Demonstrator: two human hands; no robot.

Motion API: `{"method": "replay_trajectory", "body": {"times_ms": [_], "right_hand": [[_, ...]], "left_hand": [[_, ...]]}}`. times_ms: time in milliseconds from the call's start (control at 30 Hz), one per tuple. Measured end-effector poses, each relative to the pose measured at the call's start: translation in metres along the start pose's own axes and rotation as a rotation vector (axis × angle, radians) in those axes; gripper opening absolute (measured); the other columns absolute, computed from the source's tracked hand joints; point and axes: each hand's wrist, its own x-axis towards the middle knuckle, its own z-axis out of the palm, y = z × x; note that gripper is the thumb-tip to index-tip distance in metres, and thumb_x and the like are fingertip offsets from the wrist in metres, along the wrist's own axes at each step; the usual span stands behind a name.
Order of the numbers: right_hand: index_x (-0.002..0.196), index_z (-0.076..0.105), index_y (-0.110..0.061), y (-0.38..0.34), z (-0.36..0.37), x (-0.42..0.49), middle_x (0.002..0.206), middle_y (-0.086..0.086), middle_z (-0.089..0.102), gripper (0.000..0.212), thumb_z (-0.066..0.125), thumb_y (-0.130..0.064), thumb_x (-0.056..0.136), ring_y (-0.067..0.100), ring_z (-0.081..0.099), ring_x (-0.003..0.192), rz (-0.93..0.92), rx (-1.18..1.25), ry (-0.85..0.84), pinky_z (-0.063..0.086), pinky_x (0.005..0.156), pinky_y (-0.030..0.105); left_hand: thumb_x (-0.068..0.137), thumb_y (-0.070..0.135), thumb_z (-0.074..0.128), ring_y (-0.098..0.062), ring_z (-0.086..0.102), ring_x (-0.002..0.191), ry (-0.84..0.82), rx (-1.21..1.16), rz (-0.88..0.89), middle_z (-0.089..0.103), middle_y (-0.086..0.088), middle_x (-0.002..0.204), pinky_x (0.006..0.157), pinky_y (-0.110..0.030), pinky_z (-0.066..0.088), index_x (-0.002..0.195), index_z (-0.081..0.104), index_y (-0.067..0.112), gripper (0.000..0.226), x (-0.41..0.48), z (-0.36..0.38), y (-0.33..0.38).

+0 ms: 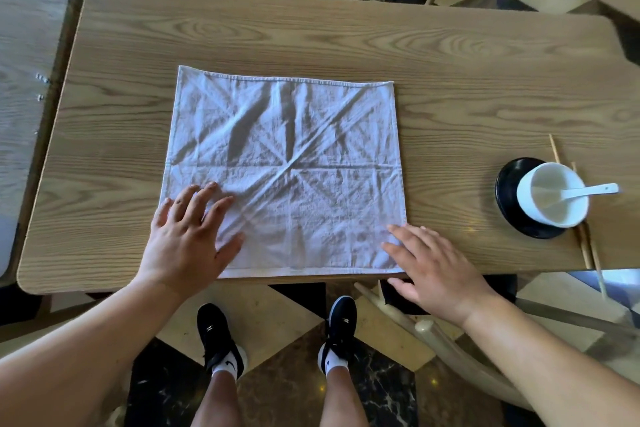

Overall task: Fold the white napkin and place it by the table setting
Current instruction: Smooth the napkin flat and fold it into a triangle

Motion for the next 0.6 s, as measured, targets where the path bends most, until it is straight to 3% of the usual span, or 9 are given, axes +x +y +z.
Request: {"method": "replay_trajectory", "body": {"times_ms": [67, 200, 433, 600], "right_hand": [[0.124, 0.069, -0.017, 0.005, -0.007, -0.003, 0.140, 0.010, 0.064, 0.047, 0.080, -0.038, 0.084, 0.032, 0.063, 0.128, -0.046, -0.009, 0.024, 0.053, 0.107, 0.048], [0.110, 0.073, -0.018, 0.009, -0.014, -0.005, 0.126, 0.006, 0.070, 0.032, 0.084, -0.022, 0.080, 0.029, 0.067, 0.120, -0.093, -0.019, 0.105, 0.058, 0.099, 0.044], [0.099, 0.073, -0.016, 0.013, -0.008, -0.009, 0.122, 0.008, 0.070, 0.028, 0.085, -0.016, 0.075, 0.031, 0.067, 0.117, -0.071, -0.020, 0.122, 0.060, 0.093, 0.047], [0.093, 0.071, -0.017, 0.006, -0.013, 0.004, 0.107, 0.002, 0.069, 0.016, 0.080, -0.017, 0.080, 0.028, 0.068, 0.107, -0.015, 0.056, 0.194, 0.059, 0.089, 0.043]], "left_hand": [[0.091, 0.064, 0.048, -0.040, 0.044, 0.144, 0.034, -0.002, -0.015, 0.051, -0.009, 0.154, 0.110, -0.063, 0.039, 0.143, 0.059, 0.024, 0.066, 0.006, -0.005, 0.004], [0.087, 0.062, 0.050, -0.040, 0.055, 0.127, 0.061, -0.016, -0.091, 0.060, -0.005, 0.142, 0.099, -0.060, 0.046, 0.128, 0.066, 0.024, 0.058, 0.020, -0.015, 0.002], [0.086, 0.062, 0.053, -0.044, 0.052, 0.129, 0.104, -0.056, -0.238, 0.059, -0.008, 0.142, 0.107, -0.062, 0.041, 0.127, 0.064, 0.021, 0.059, 0.032, -0.027, -0.026], [0.088, 0.069, 0.046, -0.041, 0.043, 0.141, 0.077, -0.093, -0.312, 0.051, -0.008, 0.155, 0.116, -0.060, 0.034, 0.139, 0.058, 0.025, 0.068, 0.042, -0.033, -0.044]]}}
